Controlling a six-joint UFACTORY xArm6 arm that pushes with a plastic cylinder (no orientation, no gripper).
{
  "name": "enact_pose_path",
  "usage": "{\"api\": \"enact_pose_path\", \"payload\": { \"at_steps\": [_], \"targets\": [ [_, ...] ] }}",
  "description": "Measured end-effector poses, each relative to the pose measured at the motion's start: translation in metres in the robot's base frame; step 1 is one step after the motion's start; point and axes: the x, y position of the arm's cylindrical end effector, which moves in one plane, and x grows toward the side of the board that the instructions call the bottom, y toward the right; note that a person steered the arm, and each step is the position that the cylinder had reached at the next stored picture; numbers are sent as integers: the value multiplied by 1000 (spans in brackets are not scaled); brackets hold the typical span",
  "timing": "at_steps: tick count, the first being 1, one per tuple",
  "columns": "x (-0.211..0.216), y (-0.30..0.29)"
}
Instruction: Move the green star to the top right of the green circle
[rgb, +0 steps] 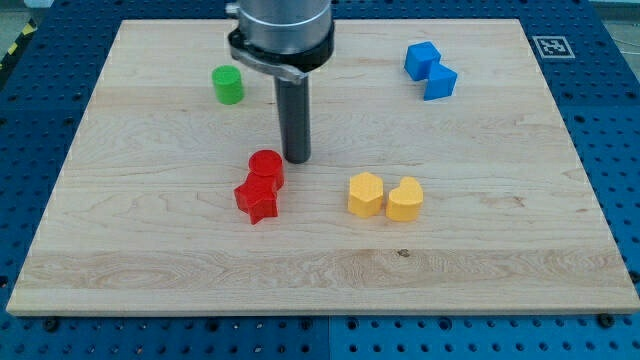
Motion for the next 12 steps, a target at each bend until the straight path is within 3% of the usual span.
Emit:
{"api": "enact_pose_path", "payload": {
  "at_steps": [4, 7, 9, 12],
  "targets": [
    [-69, 45],
    [-168, 77],
    [-202, 40],
    [-202, -21]
  ]
}}
